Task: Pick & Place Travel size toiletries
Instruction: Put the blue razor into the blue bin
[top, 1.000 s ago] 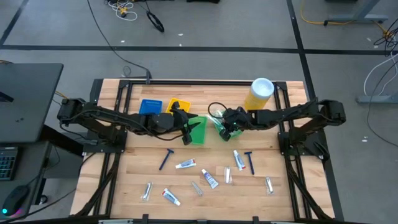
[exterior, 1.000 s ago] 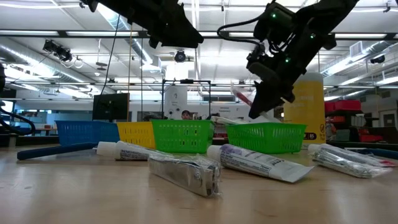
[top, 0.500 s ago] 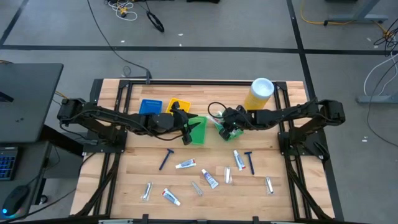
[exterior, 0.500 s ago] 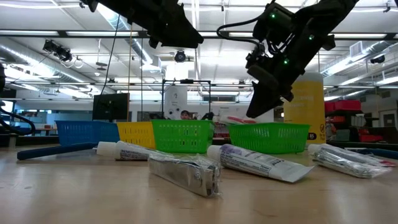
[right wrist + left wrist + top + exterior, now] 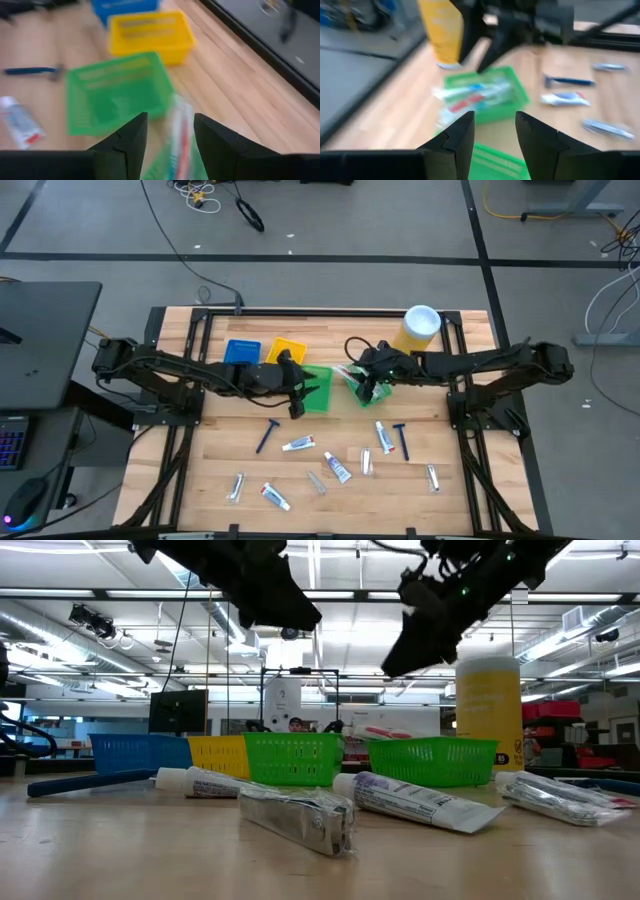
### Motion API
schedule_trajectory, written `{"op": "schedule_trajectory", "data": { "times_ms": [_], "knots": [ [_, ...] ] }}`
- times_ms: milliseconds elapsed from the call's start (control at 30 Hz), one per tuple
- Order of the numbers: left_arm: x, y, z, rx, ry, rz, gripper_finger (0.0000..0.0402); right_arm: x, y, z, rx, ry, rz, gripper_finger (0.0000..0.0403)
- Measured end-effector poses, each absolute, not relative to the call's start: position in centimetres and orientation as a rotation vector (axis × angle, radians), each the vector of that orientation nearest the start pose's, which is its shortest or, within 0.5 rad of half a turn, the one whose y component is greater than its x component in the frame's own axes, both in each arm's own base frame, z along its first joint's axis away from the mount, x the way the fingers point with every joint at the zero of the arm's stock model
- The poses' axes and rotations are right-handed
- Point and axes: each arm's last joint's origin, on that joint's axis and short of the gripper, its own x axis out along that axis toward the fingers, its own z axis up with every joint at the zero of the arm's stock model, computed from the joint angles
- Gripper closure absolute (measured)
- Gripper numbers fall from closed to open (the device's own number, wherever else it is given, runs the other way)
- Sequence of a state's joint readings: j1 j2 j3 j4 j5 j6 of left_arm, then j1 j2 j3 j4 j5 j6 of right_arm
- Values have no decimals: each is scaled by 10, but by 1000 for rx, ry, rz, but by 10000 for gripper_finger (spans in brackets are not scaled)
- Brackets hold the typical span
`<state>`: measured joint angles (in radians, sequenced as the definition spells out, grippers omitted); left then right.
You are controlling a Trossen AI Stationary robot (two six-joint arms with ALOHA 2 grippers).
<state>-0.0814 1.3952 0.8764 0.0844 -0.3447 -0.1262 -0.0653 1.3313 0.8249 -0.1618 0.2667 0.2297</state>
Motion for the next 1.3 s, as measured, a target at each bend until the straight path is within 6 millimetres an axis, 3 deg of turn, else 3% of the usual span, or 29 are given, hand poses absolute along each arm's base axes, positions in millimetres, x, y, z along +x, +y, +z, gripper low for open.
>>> {"op": "schedule_trajectory", "data": {
  "times_ms": [333,700,800,1000,1200,1300],
  "knots": [
    [292,-47,240,-138,557,189,259,282,-1,244,40,533,-255,200],
    [255,-89,212,-373,788,450,275,284,25,244,57,513,-176,178],
    [255,-99,204,-440,808,467,279,285,34,243,71,502,-149,178],
    [244,-105,189,-451,907,542,273,290,52,242,84,459,-91,178],
    [242,-106,173,-507,949,604,239,292,67,237,76,448,-47,178],
    [240,-106,159,-446,1016,616,217,294,72,235,75,441,-32,178]
  ]
}}
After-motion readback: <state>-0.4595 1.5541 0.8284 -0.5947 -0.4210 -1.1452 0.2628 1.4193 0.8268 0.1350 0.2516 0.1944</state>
